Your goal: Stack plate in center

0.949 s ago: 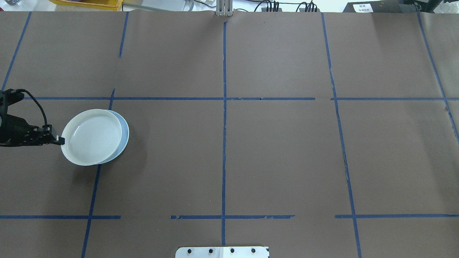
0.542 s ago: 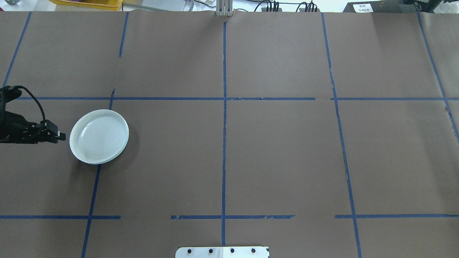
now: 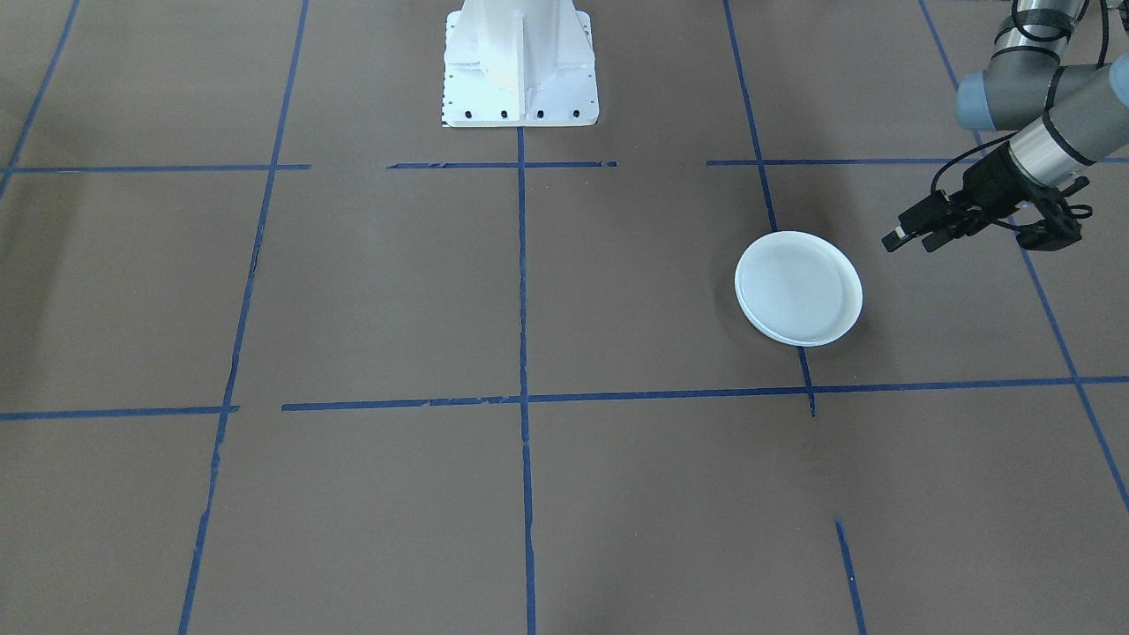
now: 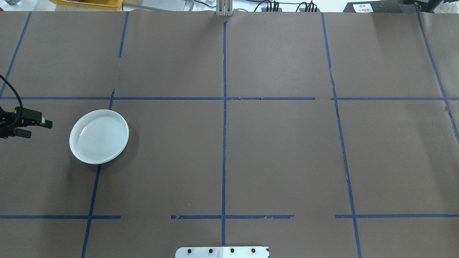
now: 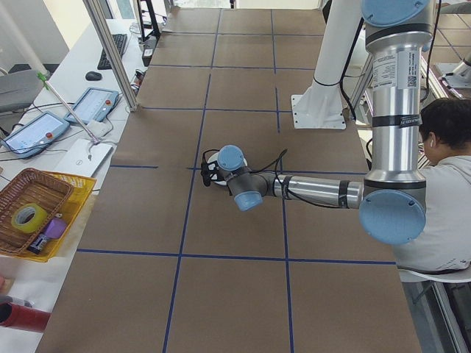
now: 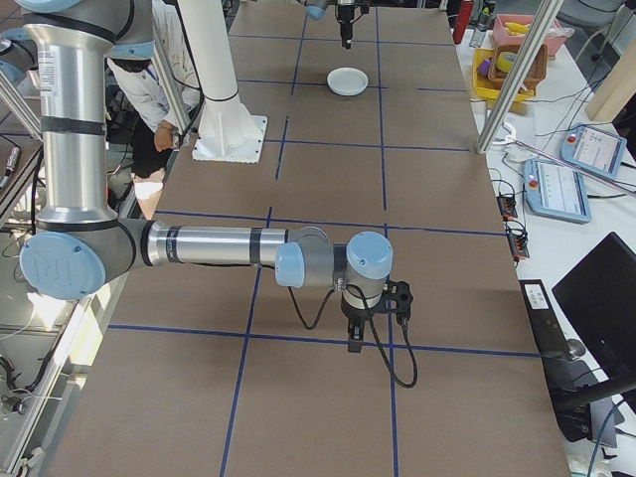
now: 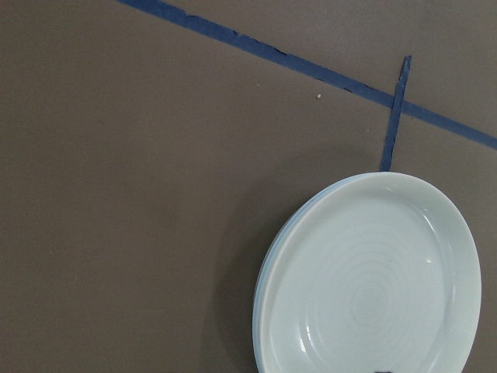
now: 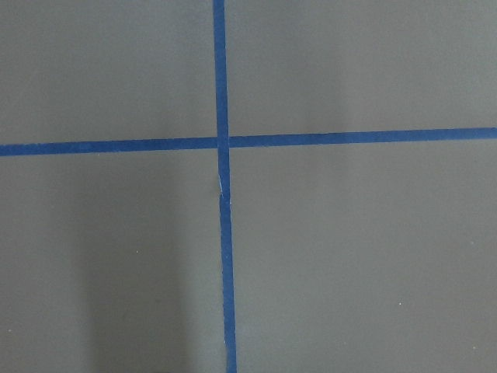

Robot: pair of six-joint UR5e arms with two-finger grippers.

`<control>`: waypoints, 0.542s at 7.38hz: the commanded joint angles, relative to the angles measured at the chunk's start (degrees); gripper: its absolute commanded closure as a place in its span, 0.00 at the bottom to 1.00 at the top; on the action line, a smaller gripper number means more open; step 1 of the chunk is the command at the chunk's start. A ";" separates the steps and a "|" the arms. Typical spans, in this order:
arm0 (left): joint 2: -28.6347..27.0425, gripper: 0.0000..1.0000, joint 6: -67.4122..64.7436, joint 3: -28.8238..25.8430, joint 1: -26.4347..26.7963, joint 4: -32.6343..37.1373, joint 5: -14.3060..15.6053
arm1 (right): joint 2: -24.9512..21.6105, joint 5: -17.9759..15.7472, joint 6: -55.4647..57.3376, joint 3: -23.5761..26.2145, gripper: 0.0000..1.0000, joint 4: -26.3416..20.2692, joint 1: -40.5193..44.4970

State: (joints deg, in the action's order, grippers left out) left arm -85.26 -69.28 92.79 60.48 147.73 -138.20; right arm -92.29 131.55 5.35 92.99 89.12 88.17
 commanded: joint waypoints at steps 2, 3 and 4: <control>2.47 0.00 25.42 -0.16 9.45 -11.08 -0.40 | 0.00 0.03 0.01 0.00 0.00 0.00 -0.02; 2.56 0.00 35.34 0.19 13.92 -17.41 -0.23 | 0.00 -0.06 -0.08 0.00 0.00 0.00 -0.02; 2.56 0.00 44.23 0.37 17.62 -24.00 -0.05 | 0.00 -0.06 0.01 0.00 0.00 0.00 -0.02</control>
State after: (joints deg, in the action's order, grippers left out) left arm -82.84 -36.94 92.88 73.08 131.98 -138.45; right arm -92.28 131.51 5.33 92.99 89.12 88.15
